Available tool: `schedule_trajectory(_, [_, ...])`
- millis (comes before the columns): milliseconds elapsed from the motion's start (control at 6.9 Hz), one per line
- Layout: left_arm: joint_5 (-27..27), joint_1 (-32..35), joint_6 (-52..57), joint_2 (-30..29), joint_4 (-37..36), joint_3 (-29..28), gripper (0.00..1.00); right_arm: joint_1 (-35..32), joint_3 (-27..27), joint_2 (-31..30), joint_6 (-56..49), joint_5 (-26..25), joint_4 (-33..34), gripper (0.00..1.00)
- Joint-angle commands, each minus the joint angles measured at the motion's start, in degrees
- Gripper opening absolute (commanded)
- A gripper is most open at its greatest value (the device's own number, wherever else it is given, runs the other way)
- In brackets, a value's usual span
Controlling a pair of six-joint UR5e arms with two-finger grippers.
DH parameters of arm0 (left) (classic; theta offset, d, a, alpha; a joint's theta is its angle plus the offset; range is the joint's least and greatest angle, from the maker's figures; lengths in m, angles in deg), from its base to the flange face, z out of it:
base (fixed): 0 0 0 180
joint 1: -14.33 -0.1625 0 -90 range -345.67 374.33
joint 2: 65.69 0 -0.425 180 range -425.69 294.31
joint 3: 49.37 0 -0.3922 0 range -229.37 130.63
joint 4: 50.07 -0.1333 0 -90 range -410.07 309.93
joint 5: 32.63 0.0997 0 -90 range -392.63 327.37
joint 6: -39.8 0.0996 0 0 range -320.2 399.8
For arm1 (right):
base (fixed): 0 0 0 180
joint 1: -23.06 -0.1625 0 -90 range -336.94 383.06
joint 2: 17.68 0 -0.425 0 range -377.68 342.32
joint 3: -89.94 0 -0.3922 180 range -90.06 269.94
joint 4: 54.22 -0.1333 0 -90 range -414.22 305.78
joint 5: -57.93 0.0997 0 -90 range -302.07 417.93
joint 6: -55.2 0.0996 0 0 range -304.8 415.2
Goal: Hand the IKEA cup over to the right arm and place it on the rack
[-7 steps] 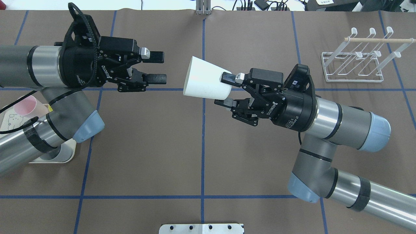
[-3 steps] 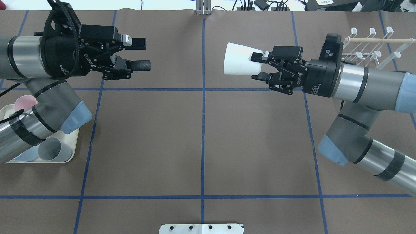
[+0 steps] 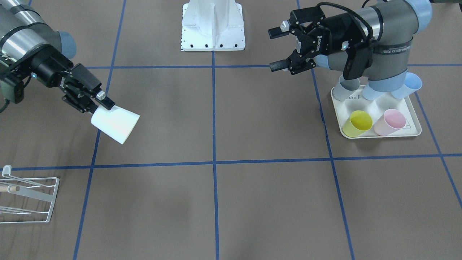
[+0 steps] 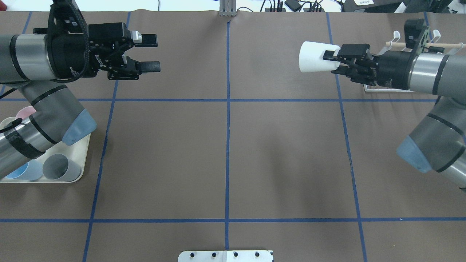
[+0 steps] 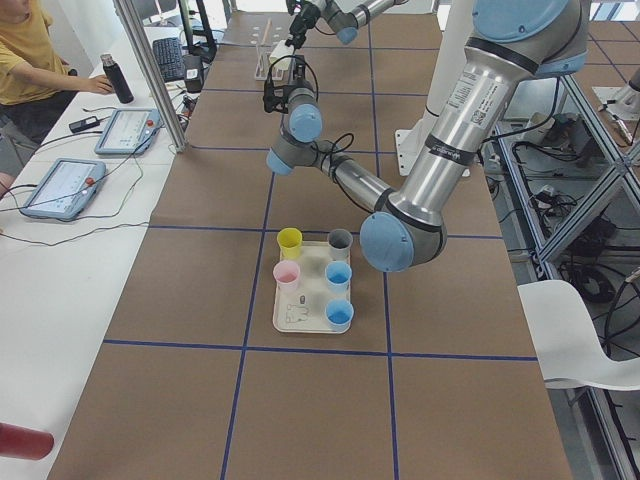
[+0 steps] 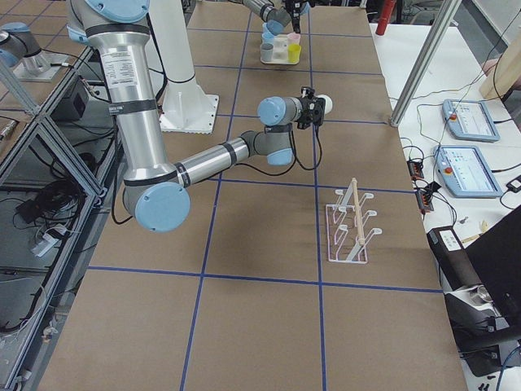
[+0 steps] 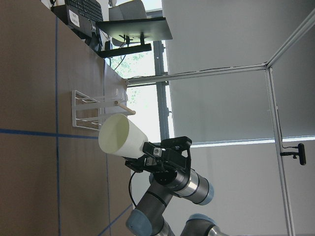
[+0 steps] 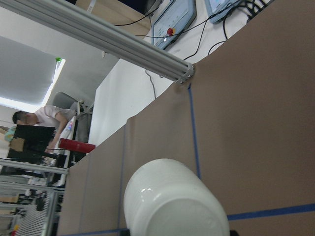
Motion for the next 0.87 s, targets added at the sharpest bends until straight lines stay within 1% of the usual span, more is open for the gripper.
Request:
schedule_trajectory(0, [-0.05, 0.44, 1.8, 0.24, -1.99, -0.11, 0.99, -4.88, 15.17, -6.29, -23.13, 0.25, 32.49, 0.0])
schedule_trajectory(145, [-0.05, 0.36, 1.8, 0.59, -1.99, -0.2, 0.99, -6.03, 22.49, -5.35, -27.94, -0.1, 50.34, 0.0])
schedule_trajectory(290, [-0.05, 0.36, 1.8, 1.72, -1.73, -0.11, 0.99, -7.69, 24.3, -3.69, -33.64, -0.11, 61.22, 0.0])
schedule_trajectory(580, [0.04, 0.36, 1.88, 2.26, -1.63, -0.28, 0.99, -12.88, 23.1, -1.93, -55.31, 2.43, 76.02, 0.0])
schedule_trajectory(725, [0.04, 0.36, 1.8, 2.35, -1.55, -0.37, 0.99, -14.9, 19.52, 1.92, -58.54, 4.53, 81.06, 0.0])
